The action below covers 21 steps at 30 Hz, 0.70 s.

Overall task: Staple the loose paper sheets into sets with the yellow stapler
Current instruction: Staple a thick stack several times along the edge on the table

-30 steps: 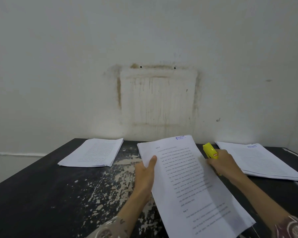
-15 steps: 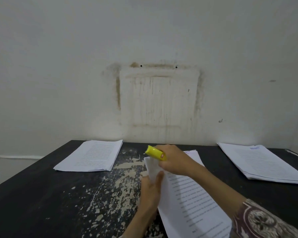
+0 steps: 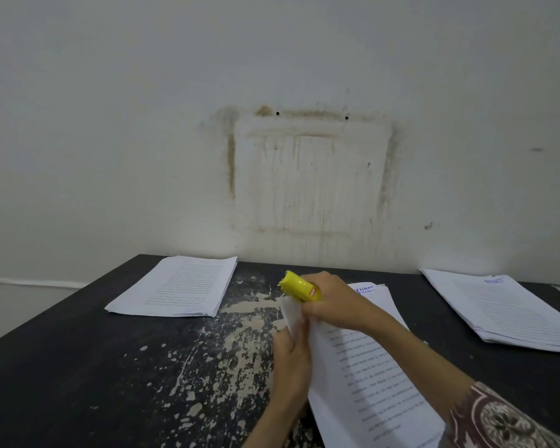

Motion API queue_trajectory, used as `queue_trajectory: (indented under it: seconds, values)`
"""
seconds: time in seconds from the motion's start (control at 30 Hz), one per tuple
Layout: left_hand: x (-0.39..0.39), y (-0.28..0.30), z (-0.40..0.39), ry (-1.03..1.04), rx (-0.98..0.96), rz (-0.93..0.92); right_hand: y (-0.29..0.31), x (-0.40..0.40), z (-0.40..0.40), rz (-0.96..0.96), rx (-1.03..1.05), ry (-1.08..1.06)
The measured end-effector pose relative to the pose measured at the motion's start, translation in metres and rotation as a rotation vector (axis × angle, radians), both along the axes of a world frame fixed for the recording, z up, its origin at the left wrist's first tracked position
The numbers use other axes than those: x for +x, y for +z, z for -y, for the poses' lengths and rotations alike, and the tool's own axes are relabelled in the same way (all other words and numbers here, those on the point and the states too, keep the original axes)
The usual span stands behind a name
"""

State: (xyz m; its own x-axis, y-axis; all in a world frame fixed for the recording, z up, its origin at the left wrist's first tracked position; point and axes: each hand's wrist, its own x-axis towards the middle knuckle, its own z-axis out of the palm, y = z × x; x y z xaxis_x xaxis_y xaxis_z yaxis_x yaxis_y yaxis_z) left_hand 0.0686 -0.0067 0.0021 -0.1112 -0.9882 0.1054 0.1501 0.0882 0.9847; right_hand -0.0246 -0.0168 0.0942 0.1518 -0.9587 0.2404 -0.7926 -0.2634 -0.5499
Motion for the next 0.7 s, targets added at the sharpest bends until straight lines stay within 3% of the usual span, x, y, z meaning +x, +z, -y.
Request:
queue_trajectory:
  seconds: [0.17,0.37,0.43,0.6,0.7]
  values:
    - [0.0,0.001,0.001,0.034,0.012,-0.007,0.011,0.002,0.007,0.546,-0.018,-0.113]
    - [-0.003,0.0,0.002,0.043,0.024,-0.027,0.015,0.01,0.018,0.88,-0.084,-0.181]
    - [-0.003,-0.001,0.001,0.034,0.022,-0.034,0.013,0.01,0.02,0.796,-0.135,-0.193]
    - [-0.002,-0.002,0.001,0.034,0.01,-0.027,0.011,0.0,0.018,0.278,-0.148,-0.064]
    - [-0.002,0.0,-0.003,0.025,-0.019,-0.04,0.011,-0.004,0.014,0.087,-0.163,0.005]
